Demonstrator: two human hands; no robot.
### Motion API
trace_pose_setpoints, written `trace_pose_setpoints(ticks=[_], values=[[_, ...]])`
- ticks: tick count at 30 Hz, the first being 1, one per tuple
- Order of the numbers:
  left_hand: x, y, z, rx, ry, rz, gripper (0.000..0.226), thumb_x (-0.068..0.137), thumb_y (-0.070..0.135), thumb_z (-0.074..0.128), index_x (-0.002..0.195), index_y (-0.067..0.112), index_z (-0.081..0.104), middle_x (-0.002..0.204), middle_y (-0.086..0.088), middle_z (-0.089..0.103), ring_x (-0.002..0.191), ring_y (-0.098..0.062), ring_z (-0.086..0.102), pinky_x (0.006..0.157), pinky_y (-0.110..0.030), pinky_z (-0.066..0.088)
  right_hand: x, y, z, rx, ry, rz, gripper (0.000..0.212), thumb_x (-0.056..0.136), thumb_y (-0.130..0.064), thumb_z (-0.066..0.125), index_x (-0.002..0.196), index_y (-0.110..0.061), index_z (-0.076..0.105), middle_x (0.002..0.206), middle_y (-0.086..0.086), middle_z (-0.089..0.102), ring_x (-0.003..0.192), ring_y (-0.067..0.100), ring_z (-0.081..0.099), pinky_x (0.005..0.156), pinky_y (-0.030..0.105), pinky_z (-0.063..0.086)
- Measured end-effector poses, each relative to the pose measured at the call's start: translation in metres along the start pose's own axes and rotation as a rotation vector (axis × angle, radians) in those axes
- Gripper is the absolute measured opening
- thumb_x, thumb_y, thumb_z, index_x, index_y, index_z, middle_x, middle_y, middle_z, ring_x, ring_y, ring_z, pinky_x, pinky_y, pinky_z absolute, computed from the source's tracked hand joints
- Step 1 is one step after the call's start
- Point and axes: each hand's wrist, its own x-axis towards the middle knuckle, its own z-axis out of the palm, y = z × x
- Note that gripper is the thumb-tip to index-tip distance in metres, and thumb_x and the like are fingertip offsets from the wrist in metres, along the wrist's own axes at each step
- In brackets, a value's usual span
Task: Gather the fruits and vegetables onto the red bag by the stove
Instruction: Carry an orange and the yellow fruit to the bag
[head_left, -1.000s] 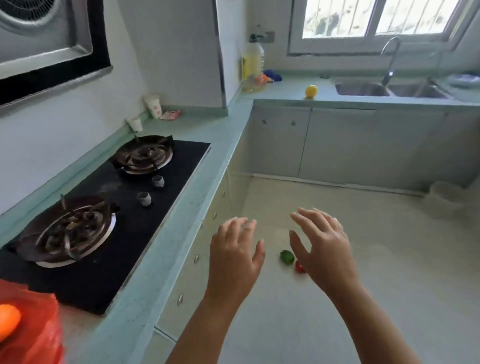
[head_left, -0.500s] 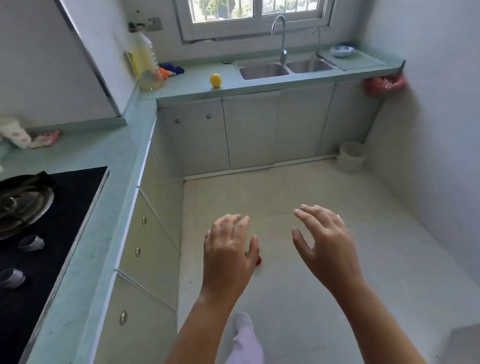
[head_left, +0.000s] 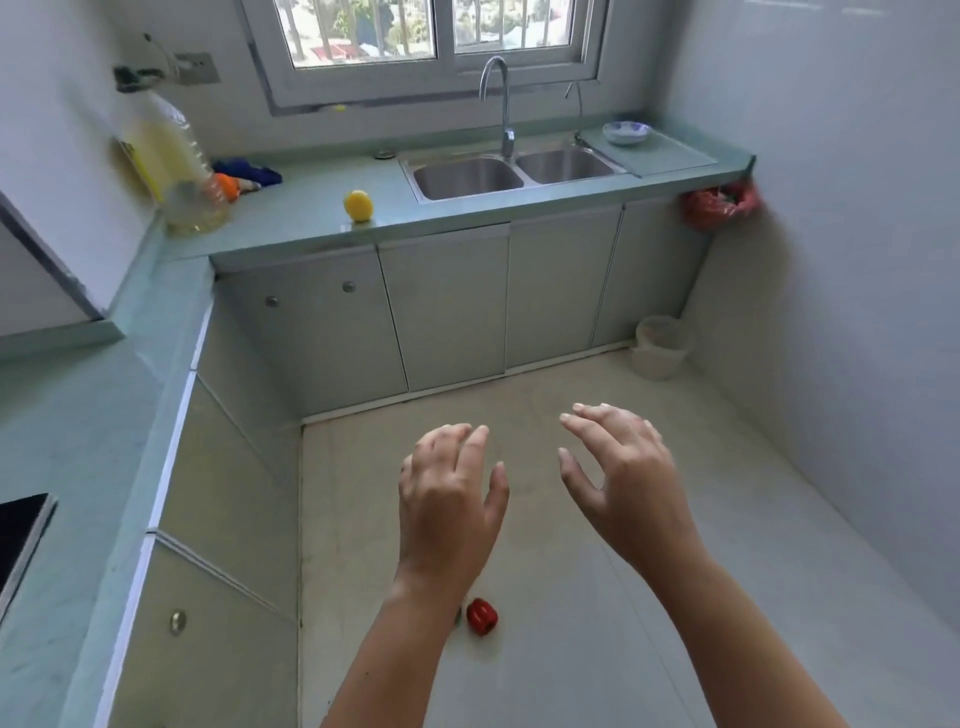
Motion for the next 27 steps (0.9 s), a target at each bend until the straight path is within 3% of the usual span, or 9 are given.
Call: trace_pose_setpoints(ticks=[13,27], values=[[0.135,-0.048,0.102,0.034,0.030,-0.022,0.039,0.081,0.031,0.046,0.105,0.008,0.066,0.104,-0.008,0.065,0.103,-0.022,0.048,0.082,-0.038,0.045,0.149,0.071,0.082,0.050,0.003,-0.030,0.039,0.080,-0.033,0.045,0.104,-0.011,0.066,0.108,0.008,0.066,0.104,0.030,0.059,0.085,0.056,0.046],[0.369,-0.046,0.218,0.075,0.113,-0.006,0.037,0.080,0.030,0.048,0.102,0.007,0.066,0.100,-0.008,0.065,0.098,-0.029,0.058,0.079,-0.043,0.049,0.390,0.181,0.123,0.033,0.026,-0.153,0.040,0.079,-0.034,0.046,0.103,-0.009,0.066,0.108,0.010,0.066,0.103,0.032,0.060,0.084,0.058,0.046]])
